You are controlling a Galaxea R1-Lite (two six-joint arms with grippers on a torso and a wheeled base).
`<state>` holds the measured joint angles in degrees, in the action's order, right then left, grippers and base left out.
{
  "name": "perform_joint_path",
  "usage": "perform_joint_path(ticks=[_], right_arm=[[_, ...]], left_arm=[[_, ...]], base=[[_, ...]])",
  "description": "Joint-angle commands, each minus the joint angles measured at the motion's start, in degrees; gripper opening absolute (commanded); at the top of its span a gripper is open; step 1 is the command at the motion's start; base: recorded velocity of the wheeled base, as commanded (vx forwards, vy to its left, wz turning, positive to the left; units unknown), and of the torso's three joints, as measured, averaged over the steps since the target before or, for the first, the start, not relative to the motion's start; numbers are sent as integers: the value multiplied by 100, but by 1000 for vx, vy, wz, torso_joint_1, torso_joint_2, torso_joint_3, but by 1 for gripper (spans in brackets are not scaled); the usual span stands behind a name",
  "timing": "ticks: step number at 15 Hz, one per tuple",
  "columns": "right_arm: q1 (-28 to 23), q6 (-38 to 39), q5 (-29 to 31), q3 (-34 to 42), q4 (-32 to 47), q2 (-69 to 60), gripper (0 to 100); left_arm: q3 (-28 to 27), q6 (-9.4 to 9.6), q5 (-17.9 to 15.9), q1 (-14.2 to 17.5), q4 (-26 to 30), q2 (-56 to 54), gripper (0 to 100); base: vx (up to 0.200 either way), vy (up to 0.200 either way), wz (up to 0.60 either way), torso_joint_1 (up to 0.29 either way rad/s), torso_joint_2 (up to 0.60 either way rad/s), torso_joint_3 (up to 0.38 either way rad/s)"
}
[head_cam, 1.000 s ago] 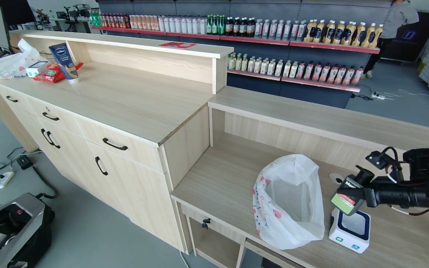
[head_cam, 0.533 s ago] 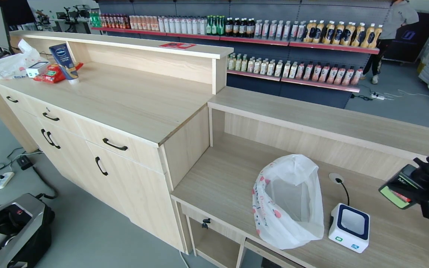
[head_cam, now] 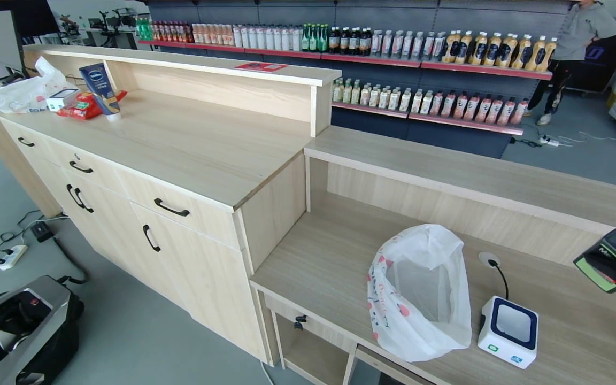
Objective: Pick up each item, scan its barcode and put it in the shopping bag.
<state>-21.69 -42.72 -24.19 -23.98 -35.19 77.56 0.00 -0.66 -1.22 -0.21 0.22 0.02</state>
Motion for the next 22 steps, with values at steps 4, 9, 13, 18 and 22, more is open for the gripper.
perform_joint_path(ticks=[4,9,13,18,22], right_arm=[[534,598,239,-195,-691,1710,0],[464,563,239,-318,-822,3178,0],[472,580,239,-678,-1130,3872,0],[543,598,239,-1153,-1649,4637,0],[622,624,248,-1364,-2150,5191,0]], left_arm=[[0,-4,-1,3,4,6,100],[0,-4,-1,3,4,6,100],[0,-4,-1,3,4,6,100],[0,-4,-1,3,4,6,100],[0,-4,-1,3,4,6,100]], base=[[0,0,150,2,2,1],[0,0,0,0,0,0],[0,0,0,0,0,0],[0,0,0,0,0,0],[0,0,0,0,0,0]])
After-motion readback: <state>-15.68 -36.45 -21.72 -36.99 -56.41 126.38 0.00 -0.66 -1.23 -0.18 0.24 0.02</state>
